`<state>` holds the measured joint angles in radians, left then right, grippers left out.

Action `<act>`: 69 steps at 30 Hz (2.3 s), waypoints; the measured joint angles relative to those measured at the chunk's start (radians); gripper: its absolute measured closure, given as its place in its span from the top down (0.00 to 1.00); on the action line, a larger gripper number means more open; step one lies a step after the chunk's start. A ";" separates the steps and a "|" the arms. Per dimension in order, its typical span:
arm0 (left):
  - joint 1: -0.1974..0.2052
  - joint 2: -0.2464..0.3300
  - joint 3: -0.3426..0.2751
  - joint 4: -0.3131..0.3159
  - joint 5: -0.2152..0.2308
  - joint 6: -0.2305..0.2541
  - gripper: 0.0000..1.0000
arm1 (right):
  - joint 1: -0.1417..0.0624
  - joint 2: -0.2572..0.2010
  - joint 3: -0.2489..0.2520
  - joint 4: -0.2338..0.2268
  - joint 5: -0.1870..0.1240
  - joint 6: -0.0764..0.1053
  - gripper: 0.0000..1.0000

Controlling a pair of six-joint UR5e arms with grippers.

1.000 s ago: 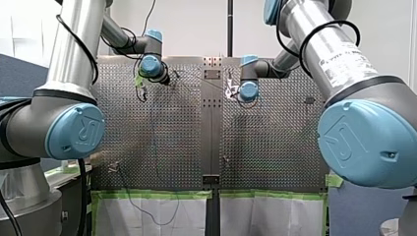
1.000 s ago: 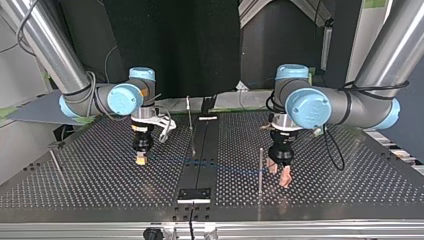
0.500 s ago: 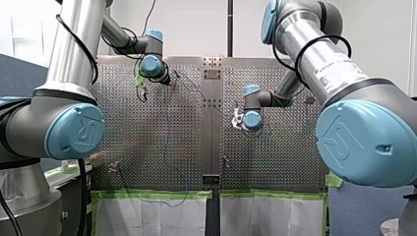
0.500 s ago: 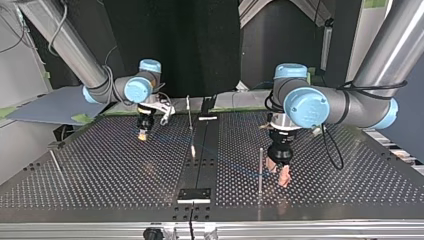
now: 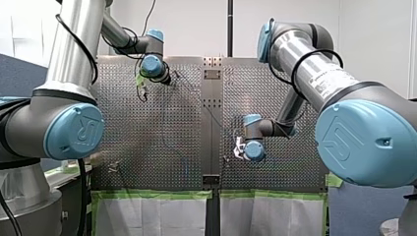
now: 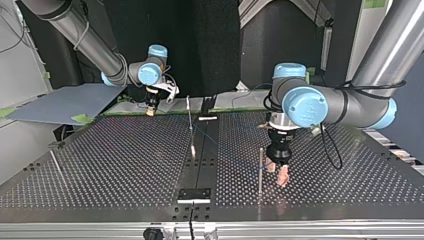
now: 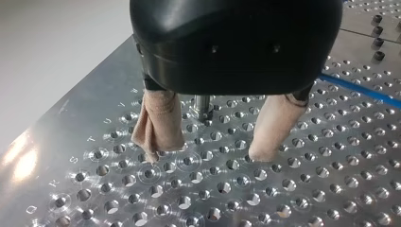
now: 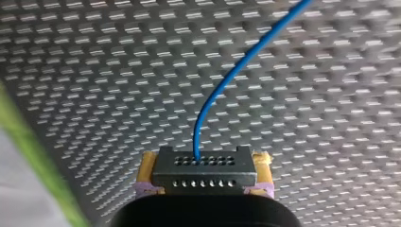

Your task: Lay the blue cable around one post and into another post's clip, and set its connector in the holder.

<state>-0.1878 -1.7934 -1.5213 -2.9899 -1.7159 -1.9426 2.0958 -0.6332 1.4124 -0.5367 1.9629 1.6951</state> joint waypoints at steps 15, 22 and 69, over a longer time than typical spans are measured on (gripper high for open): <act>0.000 0.000 0.000 0.000 0.000 0.001 1.00 | -0.020 0.125 0.125 -0.125 0.014 0.026 0.00; 0.000 0.000 0.000 0.000 0.000 0.001 1.00 | -0.034 0.188 0.188 -0.188 -0.025 0.021 0.00; 0.001 0.000 0.000 0.001 -0.011 -0.003 1.00 | -0.295 0.226 0.477 -0.610 -0.446 -0.047 0.00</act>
<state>-0.1871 -1.7937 -1.5211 -2.9892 -1.7265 -1.9456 1.8012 -0.4072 1.8895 -1.1467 1.5168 1.6477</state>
